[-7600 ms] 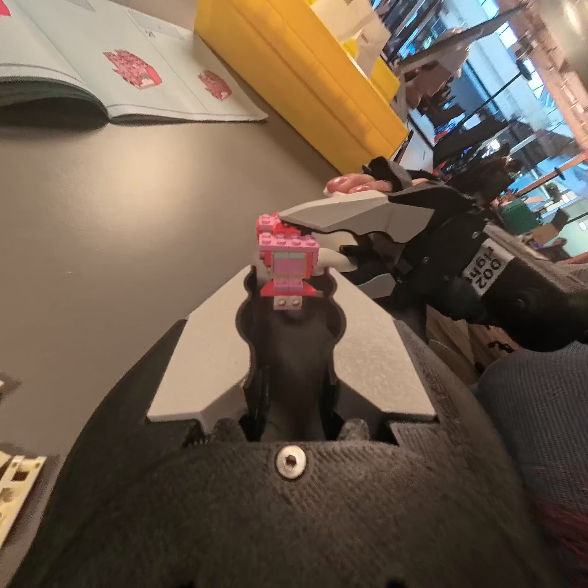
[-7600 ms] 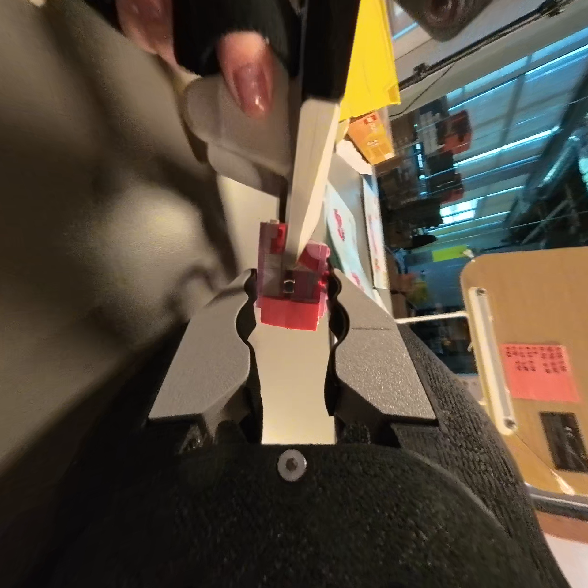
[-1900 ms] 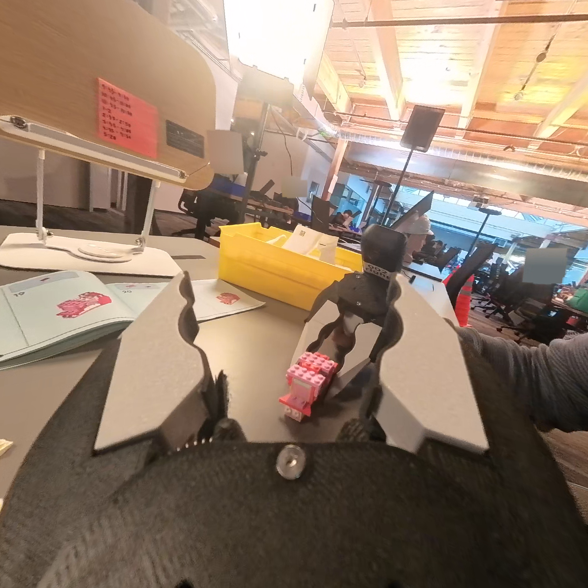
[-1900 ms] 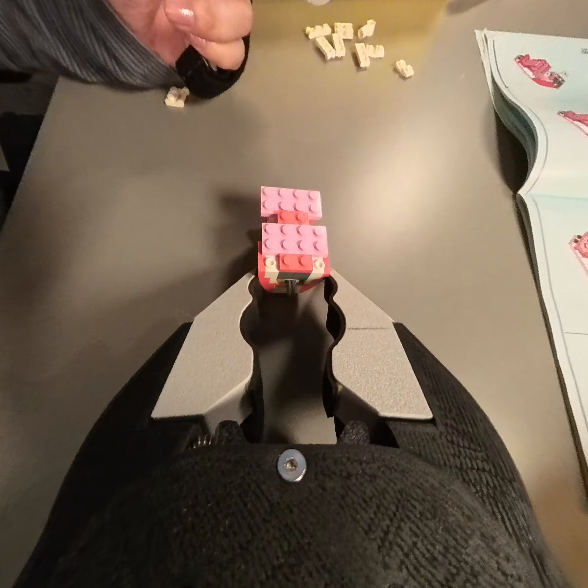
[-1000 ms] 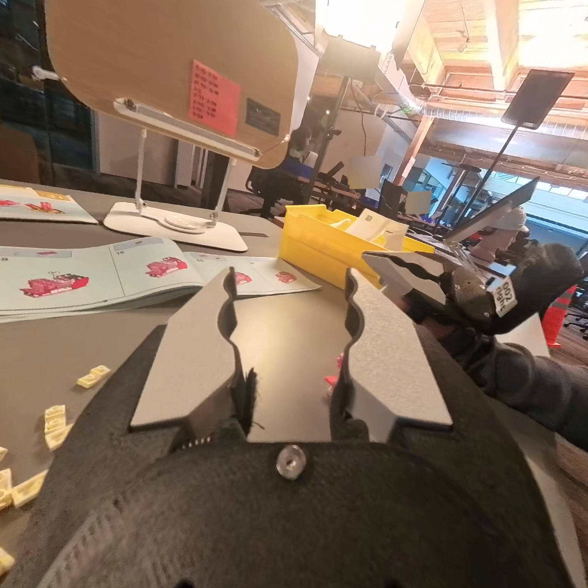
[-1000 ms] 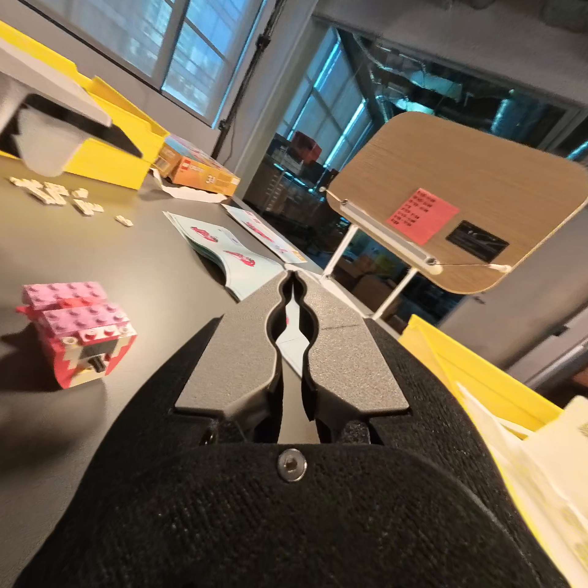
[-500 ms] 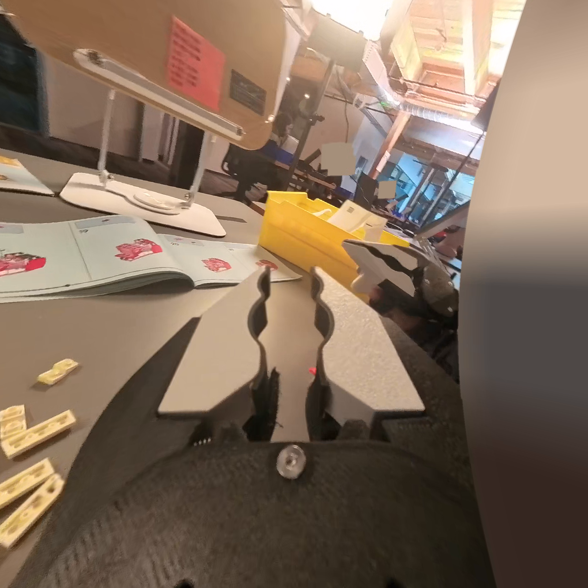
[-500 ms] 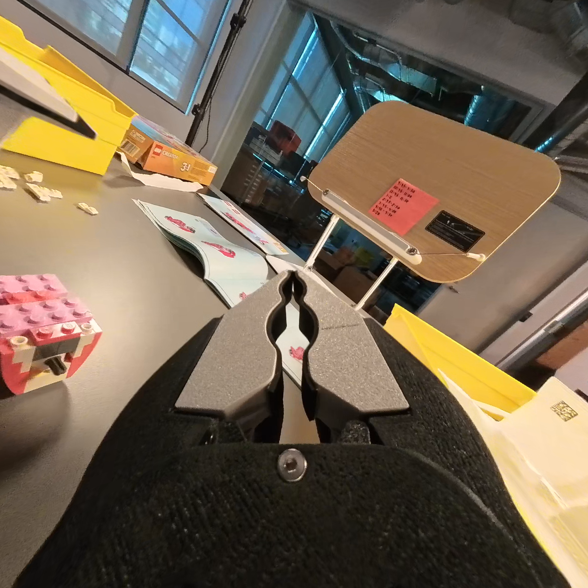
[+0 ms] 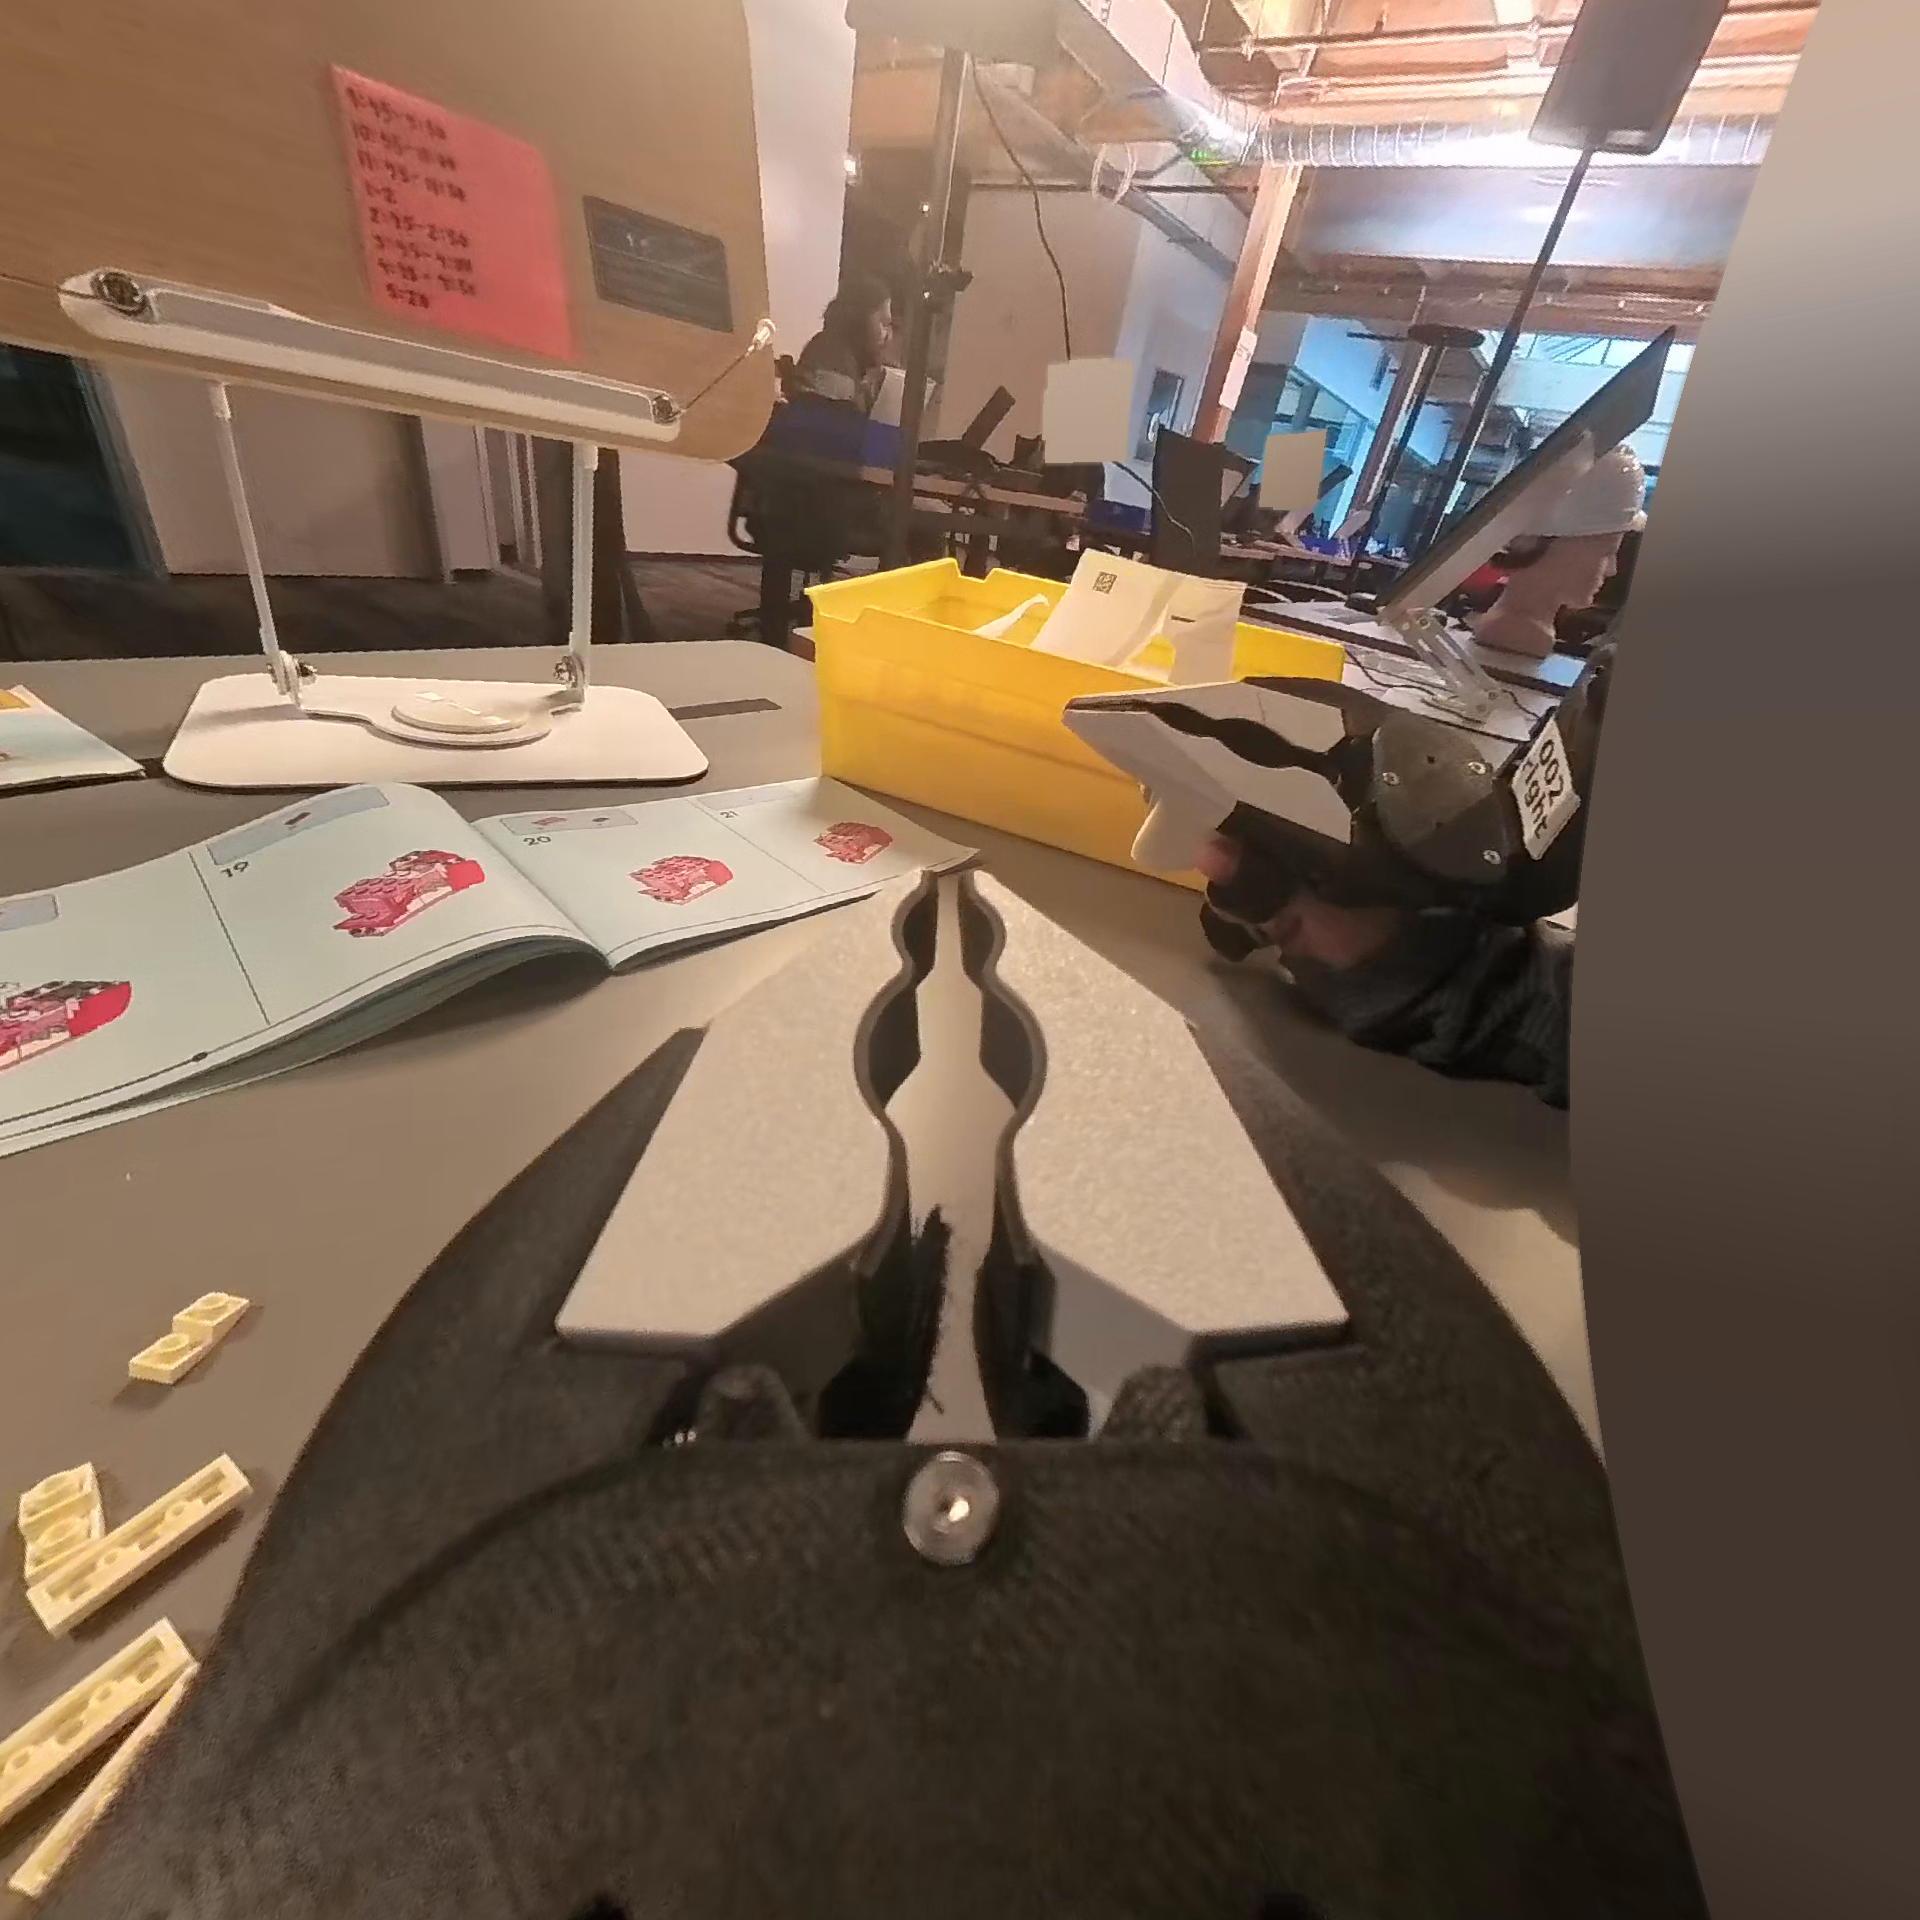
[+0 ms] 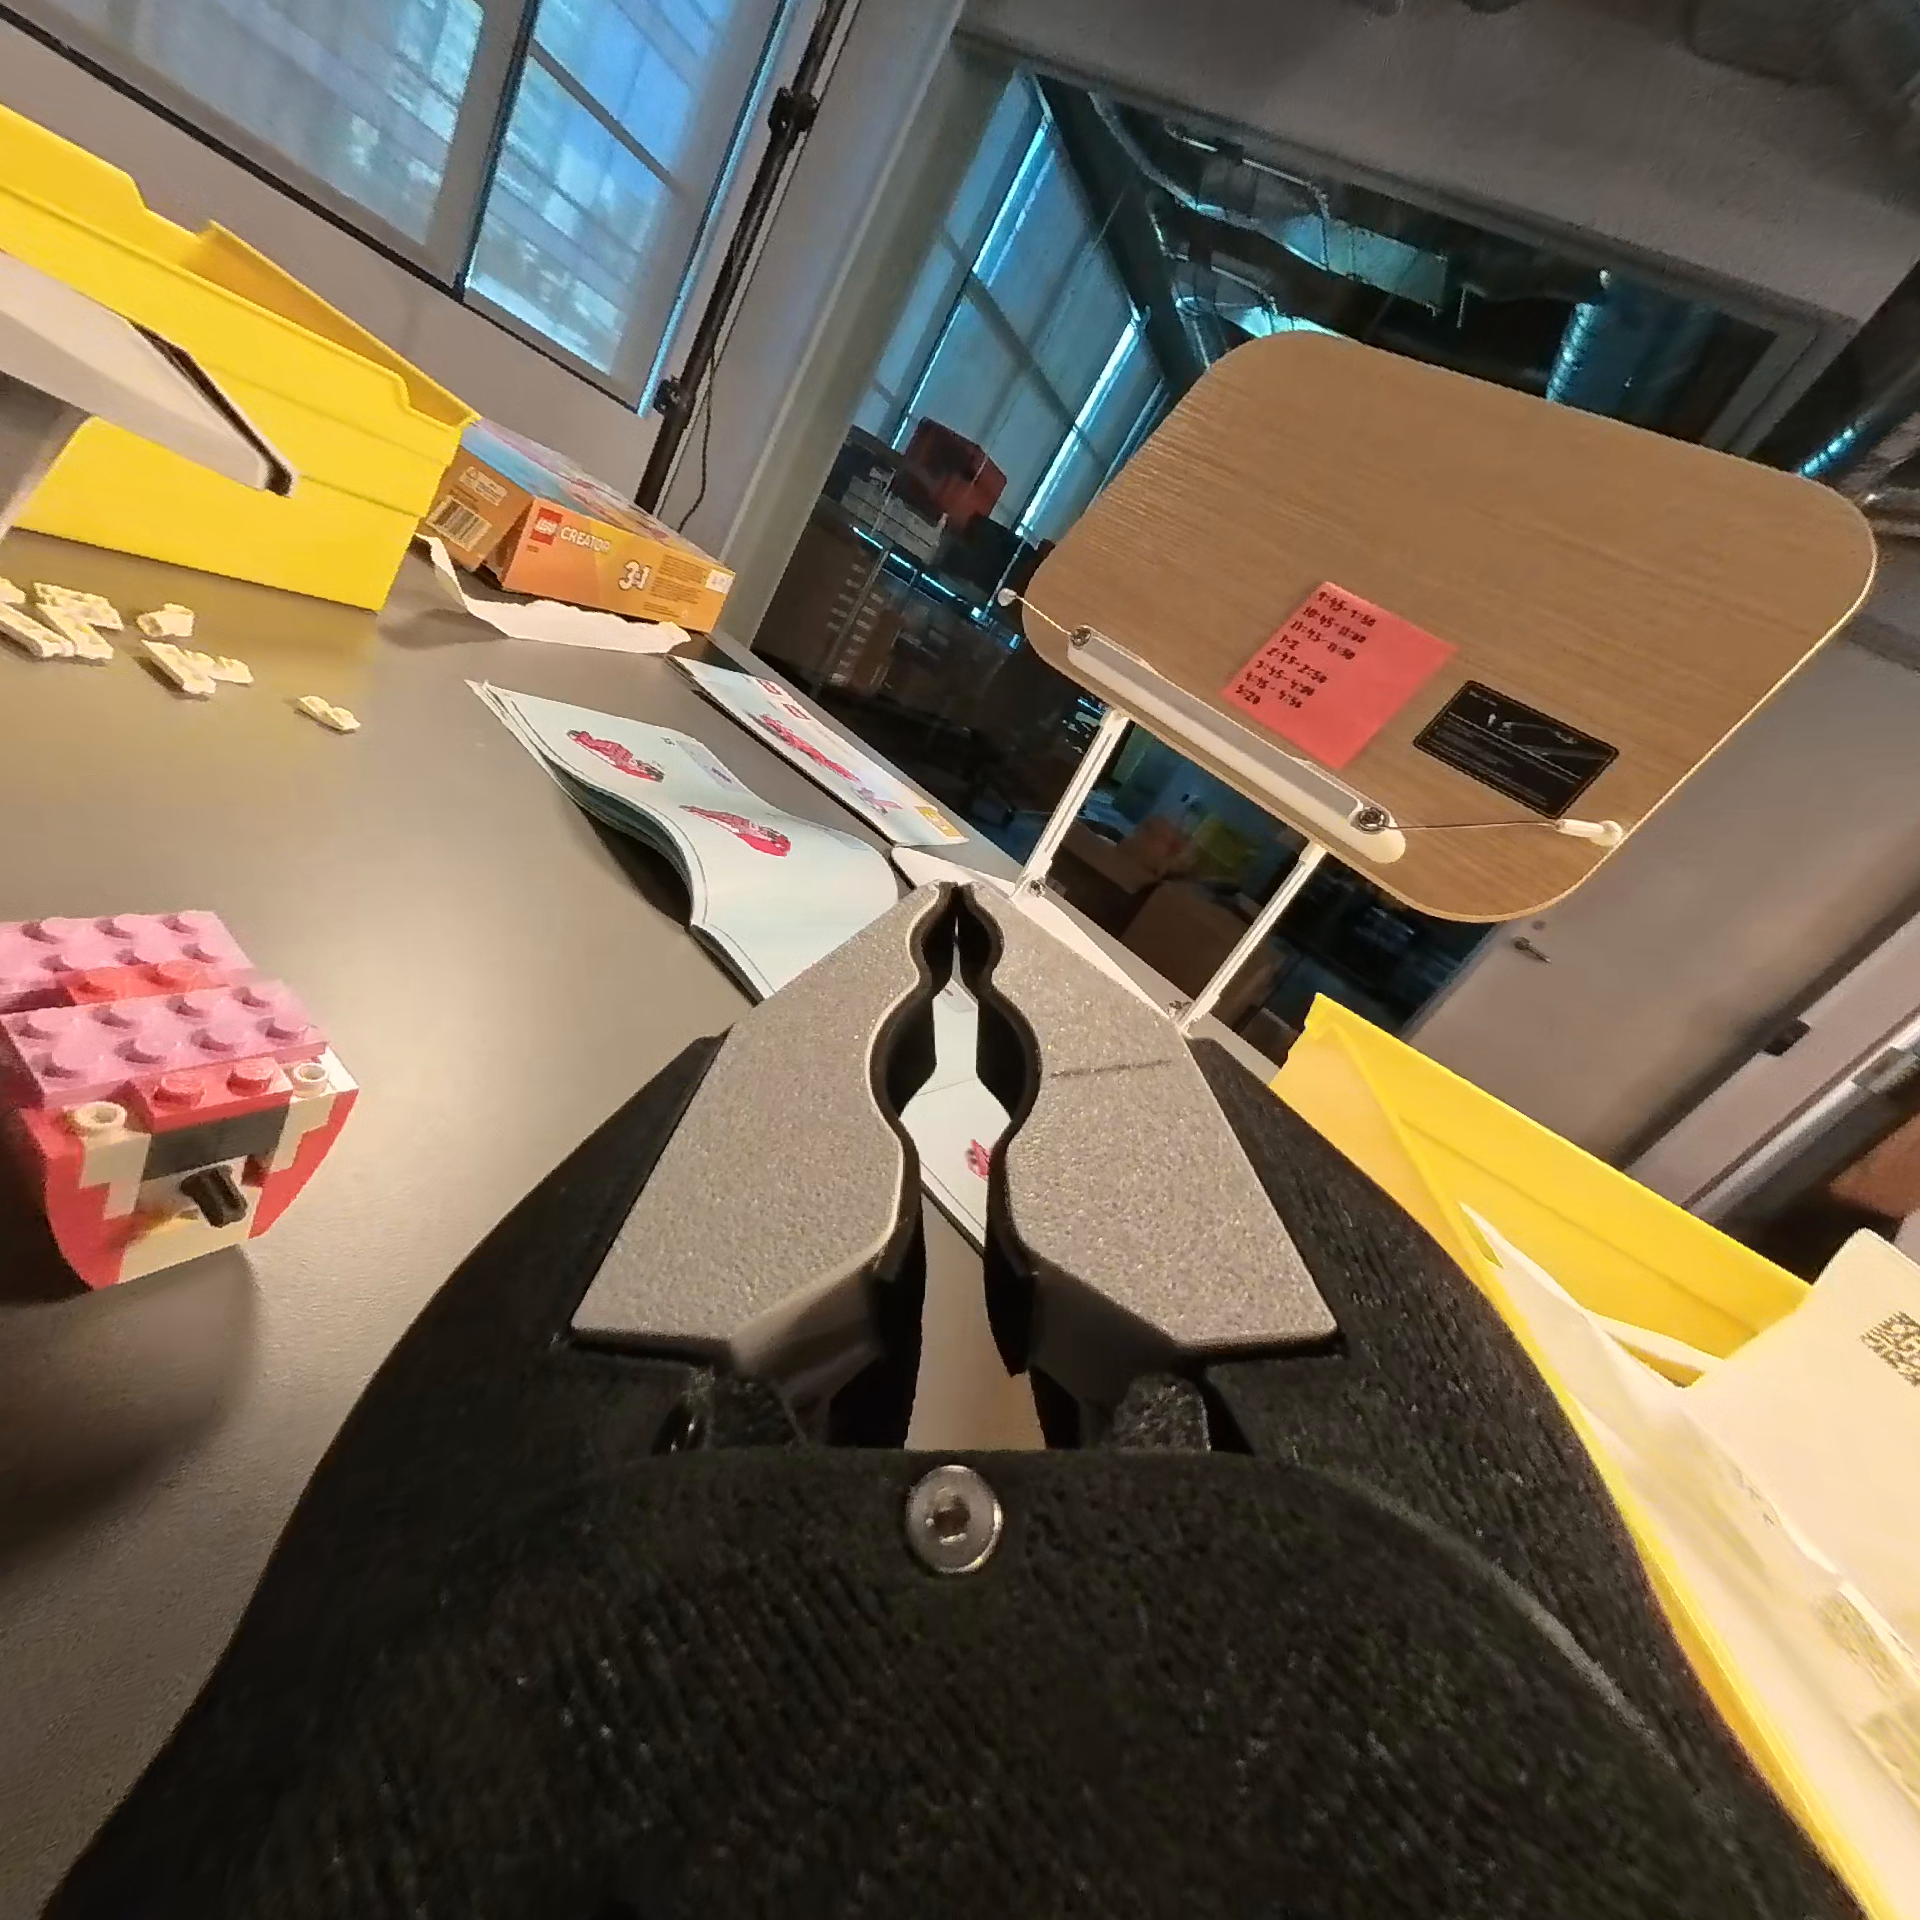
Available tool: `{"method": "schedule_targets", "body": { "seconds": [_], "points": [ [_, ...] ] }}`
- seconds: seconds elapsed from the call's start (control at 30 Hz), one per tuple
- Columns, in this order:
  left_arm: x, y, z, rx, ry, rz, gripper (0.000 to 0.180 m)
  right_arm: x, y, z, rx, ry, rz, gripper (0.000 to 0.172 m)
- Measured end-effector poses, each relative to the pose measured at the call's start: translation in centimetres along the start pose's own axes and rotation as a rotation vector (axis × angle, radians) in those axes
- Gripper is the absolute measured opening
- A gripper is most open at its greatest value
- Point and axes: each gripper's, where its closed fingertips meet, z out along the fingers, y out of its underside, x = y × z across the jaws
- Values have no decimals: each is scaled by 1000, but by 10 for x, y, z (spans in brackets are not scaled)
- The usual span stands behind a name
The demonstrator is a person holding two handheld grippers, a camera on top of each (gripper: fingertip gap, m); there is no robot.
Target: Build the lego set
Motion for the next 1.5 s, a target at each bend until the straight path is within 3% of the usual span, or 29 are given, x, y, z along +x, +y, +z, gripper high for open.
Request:
{"method": "schedule_targets", "body": {
  "seconds": [1.5],
  "points": [
    [0, -1, 0, 5, 1, 11, 0, -4, 1, 1, -4, -29, 21, 0]
  ]
}}
